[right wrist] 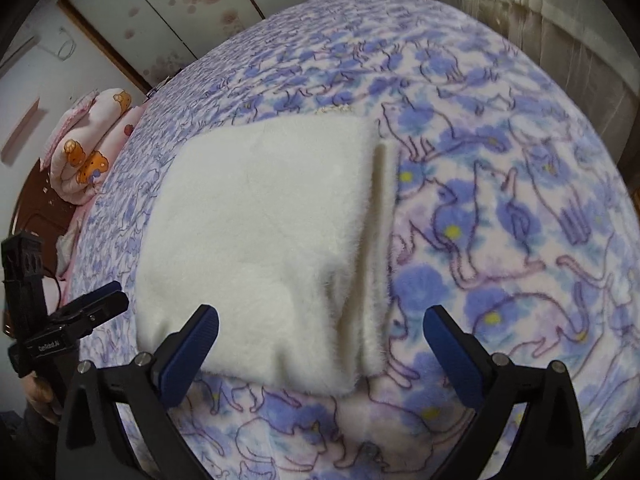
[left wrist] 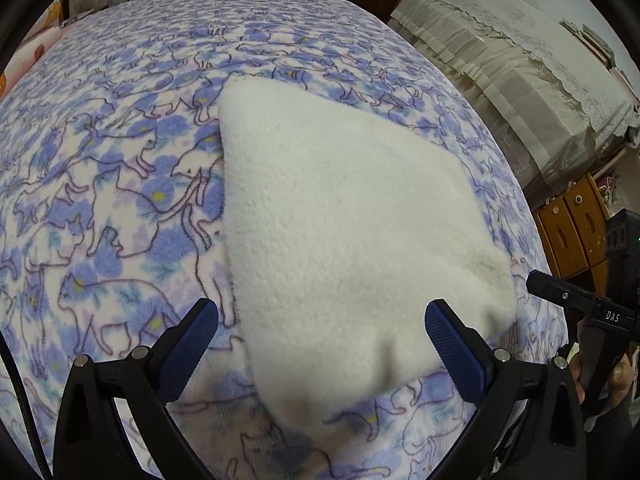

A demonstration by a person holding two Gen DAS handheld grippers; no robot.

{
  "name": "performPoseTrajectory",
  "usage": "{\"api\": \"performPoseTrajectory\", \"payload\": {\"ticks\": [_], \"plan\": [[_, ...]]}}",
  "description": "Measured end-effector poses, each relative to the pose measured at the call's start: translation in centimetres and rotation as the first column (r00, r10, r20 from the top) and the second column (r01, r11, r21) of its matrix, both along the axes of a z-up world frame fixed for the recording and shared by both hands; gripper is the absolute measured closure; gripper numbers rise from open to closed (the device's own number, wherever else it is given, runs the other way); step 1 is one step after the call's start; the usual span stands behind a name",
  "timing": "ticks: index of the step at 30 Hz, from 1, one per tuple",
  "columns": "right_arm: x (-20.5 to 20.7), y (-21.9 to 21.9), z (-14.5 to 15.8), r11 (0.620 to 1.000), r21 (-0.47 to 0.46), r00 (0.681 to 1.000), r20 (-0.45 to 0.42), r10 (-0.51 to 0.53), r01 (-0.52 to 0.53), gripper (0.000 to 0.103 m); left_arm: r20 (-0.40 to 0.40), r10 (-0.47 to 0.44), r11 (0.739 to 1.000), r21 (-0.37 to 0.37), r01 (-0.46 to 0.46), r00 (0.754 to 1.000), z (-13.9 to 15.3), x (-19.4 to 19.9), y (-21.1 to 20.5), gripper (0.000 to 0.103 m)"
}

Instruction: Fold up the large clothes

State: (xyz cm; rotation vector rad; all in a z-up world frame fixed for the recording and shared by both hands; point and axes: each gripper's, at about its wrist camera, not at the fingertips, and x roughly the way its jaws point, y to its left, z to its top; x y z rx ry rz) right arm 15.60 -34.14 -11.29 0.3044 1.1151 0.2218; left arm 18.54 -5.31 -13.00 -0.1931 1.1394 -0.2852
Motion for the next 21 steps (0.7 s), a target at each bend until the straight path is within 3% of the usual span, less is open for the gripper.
{"api": "performPoseTrajectory", "payload": {"ticks": [11, 16, 21], "plan": [[3.7, -1.6, -4.5, 0.991, 0.133, 0.997, -0.073, 0.004, 0.005, 0.0, -0.105, 0.034, 0.996, -0.082, -0.043, 0.994, -4.5, 3.6, 2.0, 0.0], [5.7, -2.2, -7.2, 0.976, 0.219, 0.994, -0.108, 0.016, 0.008, 0.0, -0.175, 0.007, 0.98, -0.193, -0.042, 0.985, -6.8, 4.9, 2.6, 0.0], [7.6, -1.1, -9.3, 0.962, 0.271, 0.991, -0.124, 0.059, -0.023, 0.0, -0.21, 0.003, 0.976, -0.212, -0.048, 0.978, -8.6, 5.9, 2.1, 0.0]]}}
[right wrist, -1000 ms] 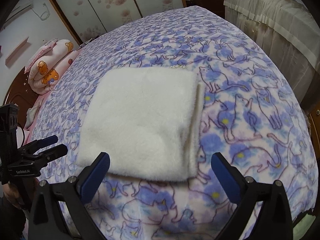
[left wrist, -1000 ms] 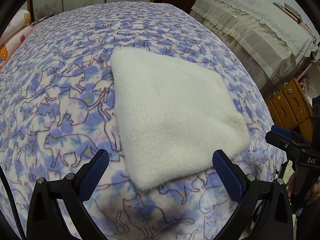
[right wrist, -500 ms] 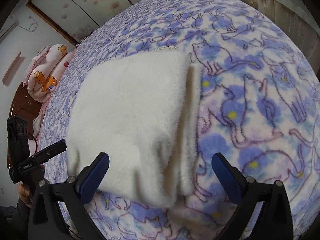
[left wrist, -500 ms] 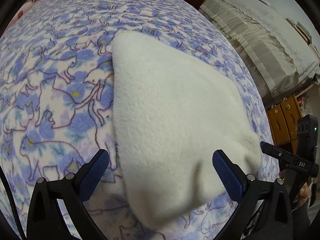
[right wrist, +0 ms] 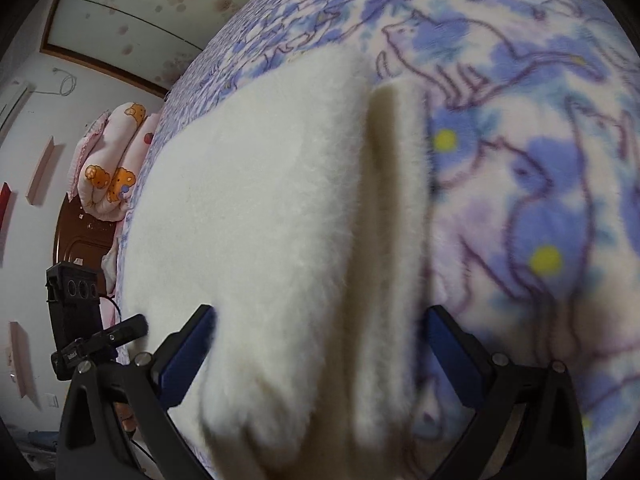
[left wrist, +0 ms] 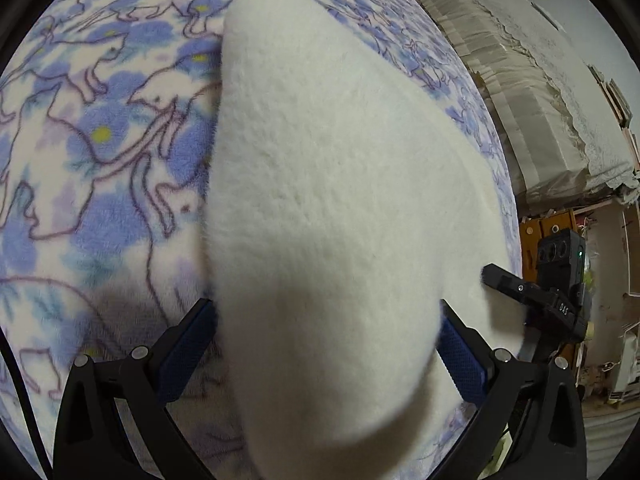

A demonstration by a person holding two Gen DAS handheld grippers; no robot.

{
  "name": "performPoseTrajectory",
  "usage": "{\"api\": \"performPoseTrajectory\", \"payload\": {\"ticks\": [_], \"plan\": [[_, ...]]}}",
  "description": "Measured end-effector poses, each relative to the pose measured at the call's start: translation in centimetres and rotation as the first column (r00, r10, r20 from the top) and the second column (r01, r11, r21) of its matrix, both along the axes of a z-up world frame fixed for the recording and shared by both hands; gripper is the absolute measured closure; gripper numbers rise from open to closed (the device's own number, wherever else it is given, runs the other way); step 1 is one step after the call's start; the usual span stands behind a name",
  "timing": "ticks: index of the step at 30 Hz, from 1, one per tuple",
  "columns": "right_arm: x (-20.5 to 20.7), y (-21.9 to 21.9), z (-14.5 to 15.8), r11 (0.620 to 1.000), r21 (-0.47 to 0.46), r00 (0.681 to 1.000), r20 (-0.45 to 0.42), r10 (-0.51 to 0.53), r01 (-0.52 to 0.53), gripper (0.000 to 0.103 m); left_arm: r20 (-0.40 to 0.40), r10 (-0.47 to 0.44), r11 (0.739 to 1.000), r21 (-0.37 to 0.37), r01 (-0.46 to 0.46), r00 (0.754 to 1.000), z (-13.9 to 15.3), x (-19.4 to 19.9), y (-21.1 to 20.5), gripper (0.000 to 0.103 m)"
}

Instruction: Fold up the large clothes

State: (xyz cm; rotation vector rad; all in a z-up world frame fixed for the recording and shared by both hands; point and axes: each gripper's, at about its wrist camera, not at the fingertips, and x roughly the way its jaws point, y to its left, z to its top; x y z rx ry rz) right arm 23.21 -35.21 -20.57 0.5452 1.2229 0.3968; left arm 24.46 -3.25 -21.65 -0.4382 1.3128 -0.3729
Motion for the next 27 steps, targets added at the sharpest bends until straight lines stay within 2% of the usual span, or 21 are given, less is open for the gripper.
{"api": "performPoseTrajectory", "payload": {"ticks": [7, 16, 21, 24, 27], "plan": [[1.2, 2.3, -0.5, 0.995, -0.067, 0.997, -0.026, 0.07, -0.072, 0.0, 0.005, -0.014, 1.0, -0.012, 0.014, 1.0, -1.0, 1.0, -1.8, 0.0], [0.9, 2.3, -0.6, 0.994, -0.09, 0.998, -0.004, 0.056, -0.056, 0.002, 0.037, -0.028, 0.999, 0.046, 0.027, 0.999, -0.3, 0.8, -2.9, 0.0], [0.5, 2.8, 0.1, 0.993, -0.11, 0.998, 0.035, 0.047, -0.043, 0.015, 0.062, -0.026, 0.995, 0.1, 0.019, 0.998, 0.2, 0.7, -4.0, 0.004], [0.3, 3.1, 0.7, 0.992, -0.12, 0.997, 0.05, 0.052, -0.045, 0.028, 0.088, -0.021, 0.991, 0.135, 0.009, 0.996, 0.9, 0.4, -4.5, 0.012], [-0.1, 4.3, 1.8, 0.984, -0.17, 0.995, 0.07, 0.066, -0.053, 0.04, 0.12, -0.021, 0.985, 0.172, 0.0, 0.993, 1.8, -0.3, -4.9, 0.021]]}}
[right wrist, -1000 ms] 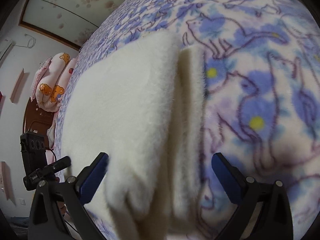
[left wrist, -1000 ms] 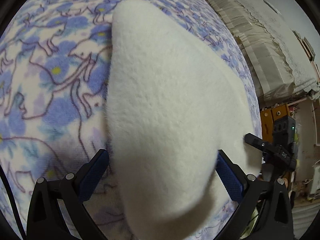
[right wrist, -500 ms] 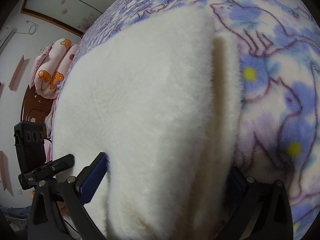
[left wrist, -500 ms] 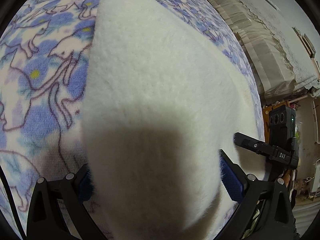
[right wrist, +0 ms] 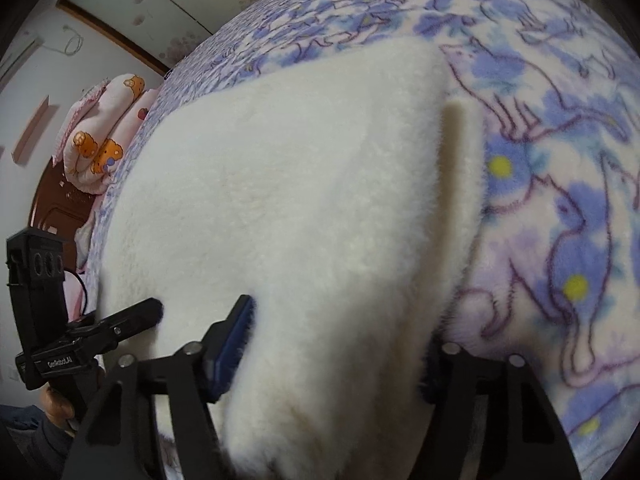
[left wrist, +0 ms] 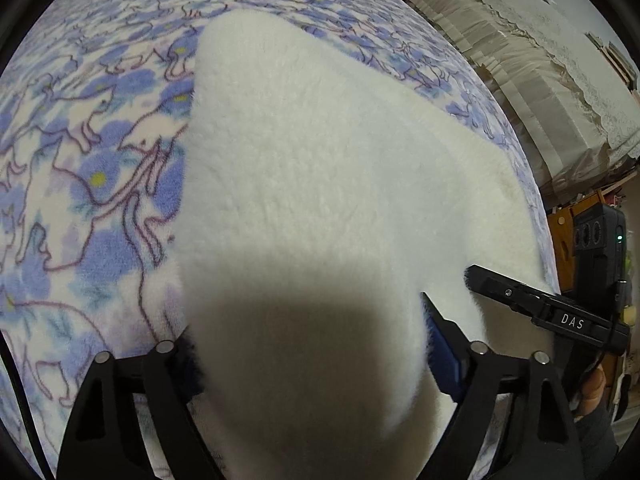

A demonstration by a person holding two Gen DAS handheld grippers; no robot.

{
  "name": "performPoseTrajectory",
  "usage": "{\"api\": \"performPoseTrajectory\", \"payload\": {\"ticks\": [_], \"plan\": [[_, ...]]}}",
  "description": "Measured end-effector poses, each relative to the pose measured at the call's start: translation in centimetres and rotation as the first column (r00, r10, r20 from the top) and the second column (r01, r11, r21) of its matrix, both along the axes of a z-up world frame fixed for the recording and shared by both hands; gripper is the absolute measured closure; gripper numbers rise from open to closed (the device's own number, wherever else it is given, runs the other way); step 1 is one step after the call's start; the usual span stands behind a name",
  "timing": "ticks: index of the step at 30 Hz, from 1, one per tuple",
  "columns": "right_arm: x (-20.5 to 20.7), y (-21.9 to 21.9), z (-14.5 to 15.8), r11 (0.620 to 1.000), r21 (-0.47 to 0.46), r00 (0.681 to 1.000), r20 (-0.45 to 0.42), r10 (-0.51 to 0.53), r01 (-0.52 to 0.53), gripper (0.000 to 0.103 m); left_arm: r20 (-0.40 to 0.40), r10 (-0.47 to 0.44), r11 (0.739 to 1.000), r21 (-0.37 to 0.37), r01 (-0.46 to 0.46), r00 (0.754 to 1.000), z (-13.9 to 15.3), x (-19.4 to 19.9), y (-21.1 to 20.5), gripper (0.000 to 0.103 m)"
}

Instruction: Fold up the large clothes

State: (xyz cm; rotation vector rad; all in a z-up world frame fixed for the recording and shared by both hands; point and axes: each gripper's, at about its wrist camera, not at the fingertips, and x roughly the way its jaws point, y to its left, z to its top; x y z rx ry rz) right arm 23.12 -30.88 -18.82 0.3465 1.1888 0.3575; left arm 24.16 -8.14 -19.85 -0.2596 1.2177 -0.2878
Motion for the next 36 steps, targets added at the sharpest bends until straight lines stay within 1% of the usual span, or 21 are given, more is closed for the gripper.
{"api": "performPoseTrajectory", "payload": {"ticks": [2, 5, 8, 9, 16, 19, 27, 31, 36], "plan": [[-0.5, 0.7, 1.1, 0.999, -0.039, 1.0, 0.025, 0.009, -0.008, 0.052, 0.021, 0.002, 1.0, 0.024, -0.002, 1.0, 0.8, -0.4, -0.2, 0.028], [-1.5, 2.2, 2.9, 0.996, -0.086, 0.998, 0.069, 0.011, -0.005, 0.057, 0.053, -0.001, 0.997, 0.071, -0.003, 0.999, 2.1, -1.3, -0.5, 0.031], [-2.7, 3.6, 4.2, 0.995, -0.097, 0.996, 0.092, 0.013, -0.004, 0.058, 0.074, -0.011, 0.994, 0.109, 0.002, 0.997, 3.4, -2.5, -0.4, 0.032], [-3.1, 3.9, 4.4, 0.995, -0.096, 0.995, 0.096, 0.013, -0.004, 0.058, 0.077, -0.015, 0.993, 0.116, 0.006, 0.997, 3.8, -3.1, 0.3, 0.032], [-6.2, 7.1, 5.6, 0.999, -0.051, 0.996, 0.091, 0.023, -0.018, 0.059, 0.07, -0.014, 0.989, 0.15, 0.003, 0.997, 6.3, -6.6, 3.5, 0.033], [-7.2, 9.1, 6.1, 0.998, -0.045, 0.995, 0.082, 0.049, -0.046, 0.059, 0.065, -0.002, 0.987, 0.158, -0.008, 0.998, 7.0, -8.5, 5.8, 0.033], [-8.7, 15.7, 7.8, 0.99, -0.025, 0.988, 0.076, 0.138, -0.136, 0.06, 0.051, 0.084, 0.984, 0.15, -0.09, 0.995, 9.0, -12.5, 13.7, 0.034], [-8.4, 19.6, 8.5, 0.982, -0.015, 0.978, 0.086, 0.189, -0.189, 0.06, 0.064, 0.127, 0.977, 0.164, -0.136, 0.99, 10.0, -13.4, 17.6, 0.034], [-6.7, 24.0, 9.7, 0.973, 0.003, 0.968, 0.105, 0.229, -0.231, 0.06, 0.088, 0.165, 0.967, 0.18, -0.179, 0.982, 11.6, -12.6, 22.4, 0.034]]}}
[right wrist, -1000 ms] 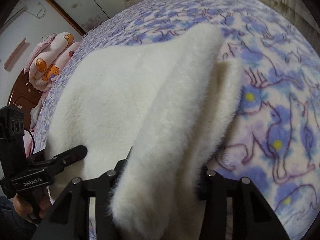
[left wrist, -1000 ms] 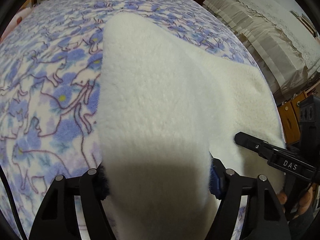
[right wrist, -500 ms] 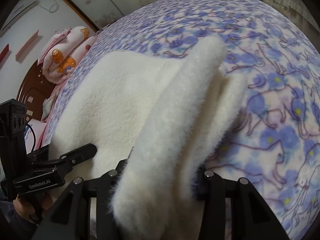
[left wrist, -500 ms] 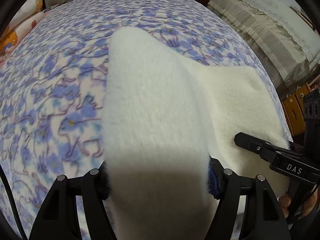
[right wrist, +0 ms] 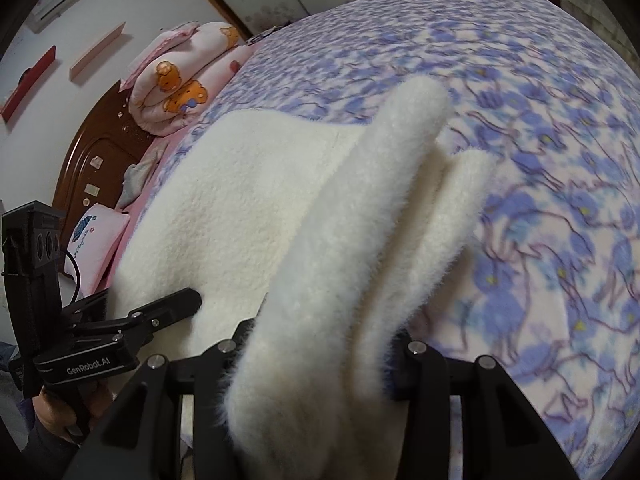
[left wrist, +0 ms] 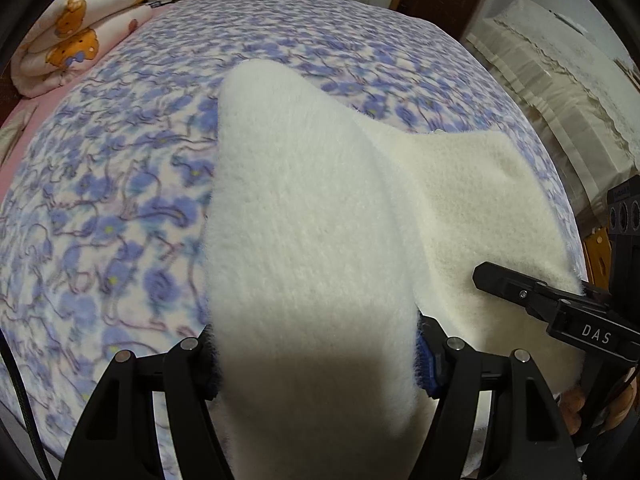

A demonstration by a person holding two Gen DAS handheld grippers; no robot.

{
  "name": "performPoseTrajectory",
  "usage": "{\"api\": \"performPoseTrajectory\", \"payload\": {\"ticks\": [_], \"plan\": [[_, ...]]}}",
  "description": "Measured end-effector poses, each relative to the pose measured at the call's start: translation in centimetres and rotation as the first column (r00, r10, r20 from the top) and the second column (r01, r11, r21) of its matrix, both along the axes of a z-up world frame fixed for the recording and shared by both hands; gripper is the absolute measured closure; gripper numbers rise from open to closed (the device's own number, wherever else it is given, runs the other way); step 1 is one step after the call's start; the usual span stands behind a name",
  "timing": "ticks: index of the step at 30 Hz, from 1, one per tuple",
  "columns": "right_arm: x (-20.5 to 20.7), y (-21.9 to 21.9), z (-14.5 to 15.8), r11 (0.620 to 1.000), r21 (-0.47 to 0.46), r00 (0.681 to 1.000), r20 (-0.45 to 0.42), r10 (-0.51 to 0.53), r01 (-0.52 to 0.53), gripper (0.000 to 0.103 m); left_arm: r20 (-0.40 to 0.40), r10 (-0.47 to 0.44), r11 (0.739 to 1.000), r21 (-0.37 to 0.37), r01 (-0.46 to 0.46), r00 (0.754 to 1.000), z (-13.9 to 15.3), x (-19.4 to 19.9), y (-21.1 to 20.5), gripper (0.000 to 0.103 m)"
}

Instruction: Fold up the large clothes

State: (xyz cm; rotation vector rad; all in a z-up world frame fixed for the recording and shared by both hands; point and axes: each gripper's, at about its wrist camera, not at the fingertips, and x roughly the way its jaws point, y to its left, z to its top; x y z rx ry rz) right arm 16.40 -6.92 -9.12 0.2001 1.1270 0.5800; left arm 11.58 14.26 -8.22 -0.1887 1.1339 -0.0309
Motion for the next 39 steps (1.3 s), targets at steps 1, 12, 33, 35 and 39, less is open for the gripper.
{"api": "performPoseTrajectory", "payload": {"ticks": [1, 12, 33, 35, 39], "plan": [[0.7, 1.0, 0.3, 1.0, 0.006, 1.0, 0.003, 0.005, -0.005, 0.06, 0.004, 0.006, 1.0, 0.002, -0.006, 1.0, 0.3, 0.5, 1.0, 0.034], [11.5, 8.0, 3.6, 0.997, 0.073, 0.996, 0.086, -0.009, 0.003, 0.06, 0.088, 0.011, 1.0, -0.009, -0.011, 0.996, 3.2, 12.3, 10.0, 0.034], [26.5, 12.7, -9.9, 0.993, 0.102, 0.993, 0.095, -0.065, 0.056, 0.056, 0.092, -0.009, 0.995, -0.098, 0.018, 0.996, -12.2, 29.5, 19.8, 0.017], [26.3, 13.0, -9.0, 0.996, 0.087, 0.988, 0.151, -0.04, 0.027, 0.059, 0.103, -0.012, 0.997, -0.079, 0.021, 0.995, -11.9, 29.7, 19.7, 0.018], [26.9, 13.2, -7.7, 0.991, 0.127, 0.975, 0.213, -0.066, 0.04, 0.06, 0.12, 0.011, 0.996, -0.093, 0.001, 0.993, -10.7, 30.4, 20.1, 0.022]]}}
